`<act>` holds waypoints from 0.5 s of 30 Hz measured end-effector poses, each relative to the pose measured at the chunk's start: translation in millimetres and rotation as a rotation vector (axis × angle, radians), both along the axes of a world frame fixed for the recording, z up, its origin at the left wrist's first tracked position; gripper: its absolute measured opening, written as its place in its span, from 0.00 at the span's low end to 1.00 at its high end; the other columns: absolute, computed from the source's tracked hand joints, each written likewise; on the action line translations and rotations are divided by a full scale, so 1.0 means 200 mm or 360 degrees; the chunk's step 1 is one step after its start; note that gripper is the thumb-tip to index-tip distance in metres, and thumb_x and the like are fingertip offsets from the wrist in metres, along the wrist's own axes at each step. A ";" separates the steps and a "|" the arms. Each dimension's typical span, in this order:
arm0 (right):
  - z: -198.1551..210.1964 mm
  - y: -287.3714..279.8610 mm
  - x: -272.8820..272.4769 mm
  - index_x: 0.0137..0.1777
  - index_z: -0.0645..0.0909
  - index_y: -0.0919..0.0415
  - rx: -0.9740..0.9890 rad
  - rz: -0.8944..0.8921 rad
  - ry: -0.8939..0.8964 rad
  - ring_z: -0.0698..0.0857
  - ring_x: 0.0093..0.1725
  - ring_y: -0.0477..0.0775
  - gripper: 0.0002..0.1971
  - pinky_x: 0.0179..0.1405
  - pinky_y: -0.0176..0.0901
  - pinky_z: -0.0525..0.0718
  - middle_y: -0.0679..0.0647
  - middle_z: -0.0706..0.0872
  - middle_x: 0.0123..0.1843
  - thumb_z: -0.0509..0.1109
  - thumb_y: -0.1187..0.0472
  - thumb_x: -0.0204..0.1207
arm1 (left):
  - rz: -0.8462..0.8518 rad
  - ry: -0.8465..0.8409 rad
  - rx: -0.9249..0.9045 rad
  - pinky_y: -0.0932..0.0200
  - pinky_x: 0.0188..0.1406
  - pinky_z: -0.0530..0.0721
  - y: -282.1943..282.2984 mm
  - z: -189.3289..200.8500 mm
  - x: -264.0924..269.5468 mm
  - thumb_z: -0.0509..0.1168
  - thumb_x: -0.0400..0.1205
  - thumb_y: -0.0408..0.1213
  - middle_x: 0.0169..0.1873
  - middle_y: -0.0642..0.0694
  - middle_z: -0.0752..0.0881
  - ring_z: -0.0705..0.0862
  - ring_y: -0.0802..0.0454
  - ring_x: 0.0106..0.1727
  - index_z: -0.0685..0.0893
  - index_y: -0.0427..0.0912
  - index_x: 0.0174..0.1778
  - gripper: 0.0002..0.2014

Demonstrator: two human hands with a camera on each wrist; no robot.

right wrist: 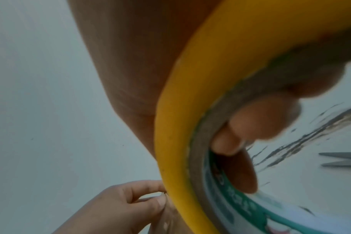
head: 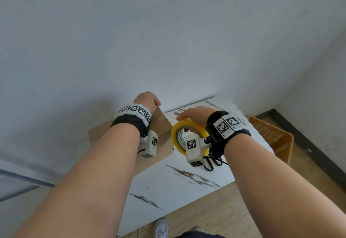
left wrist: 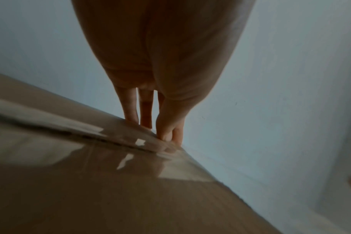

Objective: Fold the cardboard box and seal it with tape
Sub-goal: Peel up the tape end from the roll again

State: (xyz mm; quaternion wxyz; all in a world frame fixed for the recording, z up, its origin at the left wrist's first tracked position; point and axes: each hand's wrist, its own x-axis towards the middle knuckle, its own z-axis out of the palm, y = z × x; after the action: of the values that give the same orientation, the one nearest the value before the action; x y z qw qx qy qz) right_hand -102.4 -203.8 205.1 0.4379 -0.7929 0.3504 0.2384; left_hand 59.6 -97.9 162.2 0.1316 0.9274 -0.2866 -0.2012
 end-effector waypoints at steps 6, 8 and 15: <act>-0.10 0.02 -0.04 0.42 0.83 0.58 0.0101 -0.0055 0.0069 0.82 0.32 0.52 0.15 0.34 0.41 0.79 0.53 0.86 0.37 0.69 0.46 0.77 | -0.0014 -0.0006 -0.0014 0.52 0.70 0.76 0.00 -0.01 0.02 0.58 0.84 0.26 0.68 0.43 0.82 0.80 0.42 0.67 0.86 0.42 0.63 0.17; -0.13 0.02 -0.05 0.42 0.83 0.59 0.0070 -0.0101 0.0056 0.82 0.32 0.52 0.17 0.33 0.40 0.79 0.53 0.86 0.35 0.68 0.43 0.77 | -0.0027 -0.0017 -0.0016 0.53 0.71 0.75 0.00 -0.02 0.02 0.57 0.84 0.26 0.68 0.43 0.82 0.80 0.42 0.67 0.85 0.42 0.63 0.17; -0.16 0.02 -0.05 0.42 0.84 0.59 -0.0002 -0.0163 0.0056 0.82 0.29 0.51 0.24 0.28 0.39 0.78 0.52 0.86 0.32 0.66 0.36 0.75 | -0.0013 -0.0002 -0.0057 0.56 0.68 0.76 0.00 -0.02 0.03 0.57 0.83 0.26 0.67 0.44 0.83 0.81 0.44 0.67 0.86 0.43 0.62 0.18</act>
State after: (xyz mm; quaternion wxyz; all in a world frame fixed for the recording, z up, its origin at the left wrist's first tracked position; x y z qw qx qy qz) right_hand -112.4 -199.0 172.6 0.4428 -0.7698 0.3984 0.2294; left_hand 65.2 -97.0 158.6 0.1473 0.9238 -0.2940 -0.1961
